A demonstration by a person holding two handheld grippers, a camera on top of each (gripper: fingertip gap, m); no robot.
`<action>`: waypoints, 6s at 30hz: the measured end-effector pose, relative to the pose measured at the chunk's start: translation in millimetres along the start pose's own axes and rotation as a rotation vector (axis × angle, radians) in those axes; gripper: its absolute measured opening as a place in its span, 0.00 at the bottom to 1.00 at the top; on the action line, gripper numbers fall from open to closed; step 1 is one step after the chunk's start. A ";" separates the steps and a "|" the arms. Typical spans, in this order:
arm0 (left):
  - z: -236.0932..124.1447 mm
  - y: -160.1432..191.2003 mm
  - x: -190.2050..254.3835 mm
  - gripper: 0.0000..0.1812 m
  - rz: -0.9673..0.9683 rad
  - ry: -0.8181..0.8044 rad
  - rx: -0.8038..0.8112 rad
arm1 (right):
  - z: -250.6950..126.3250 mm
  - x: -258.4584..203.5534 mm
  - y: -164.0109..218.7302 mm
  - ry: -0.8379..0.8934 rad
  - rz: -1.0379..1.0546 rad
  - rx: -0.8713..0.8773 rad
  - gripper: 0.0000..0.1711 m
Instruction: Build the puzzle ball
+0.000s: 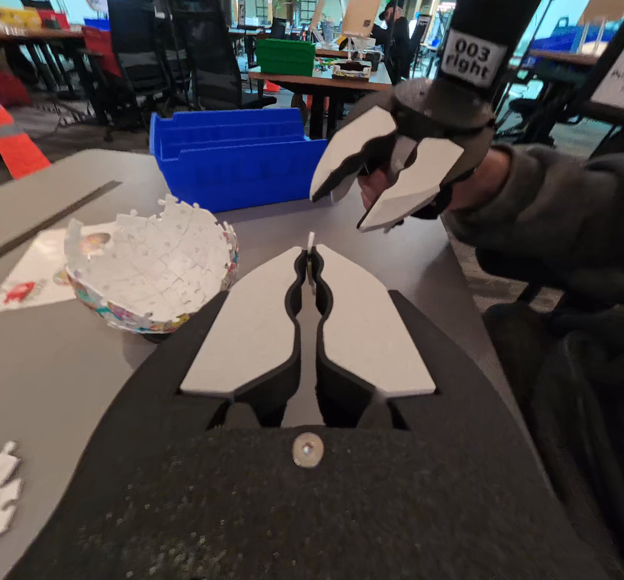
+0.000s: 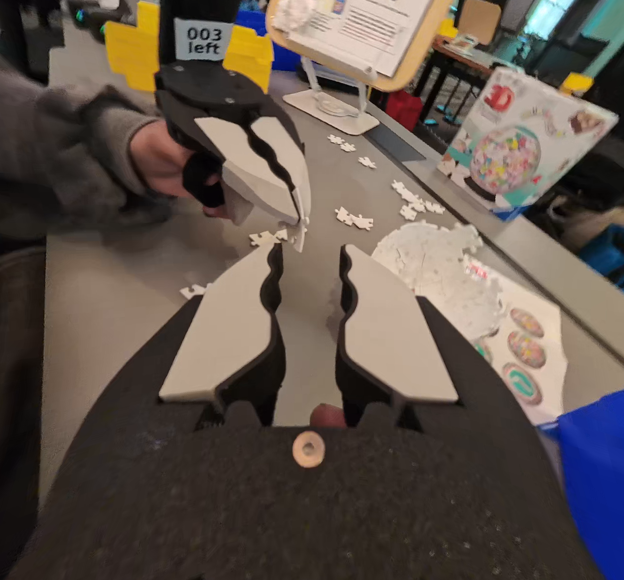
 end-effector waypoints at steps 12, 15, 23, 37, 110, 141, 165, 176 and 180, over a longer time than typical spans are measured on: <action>-20.9 -5.2 36.8 0.01 0.295 0.020 0.111 | 7.3 -37.9 -23.9 -0.098 -0.232 0.027 0.05; -22.1 -4.6 39.1 0.01 0.325 0.016 0.100 | 8.8 -42.9 -29.0 -0.117 -0.233 0.048 0.01; -15.9 -2.3 42.6 0.01 0.373 0.009 0.065 | 6.0 -43.7 -23.6 -0.113 -0.261 -0.011 0.00; -11.8 7.1 43.2 0.01 0.354 0.032 0.051 | 8.1 -45.9 -12.2 -0.145 -0.282 -0.078 0.05; 77.9 16.9 -235.4 0.02 -0.275 0.396 -0.016 | 112.7 195.3 40.3 -0.195 -0.596 -0.394 0.01; 74.7 12.2 -221.4 0.08 -0.260 0.460 0.005 | 111.8 192.6 51.2 -0.312 -0.686 -0.326 0.01; 61.7 14.1 -182.0 0.10 0.089 0.114 -0.134 | 111.5 191.6 53.3 -0.309 -0.690 -0.330 0.01; 61.1 15.4 -180.2 0.09 0.106 0.133 -0.128 | 111.6 190.7 53.1 -0.364 -0.669 -0.335 0.01; 60.8 15.7 -180.1 0.09 0.116 0.129 -0.128 | 112.7 191.0 53.0 -0.371 -0.673 -0.340 0.01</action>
Point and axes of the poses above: each gripper's, where its closed fingertips meet, z out along the fingers, y out of its underside, x = y × z across the jaws, the point moved 2 cm from there along -z, back along the fingers, and after that the axes turned 7 degrees about -x, right-handed, at the moved point
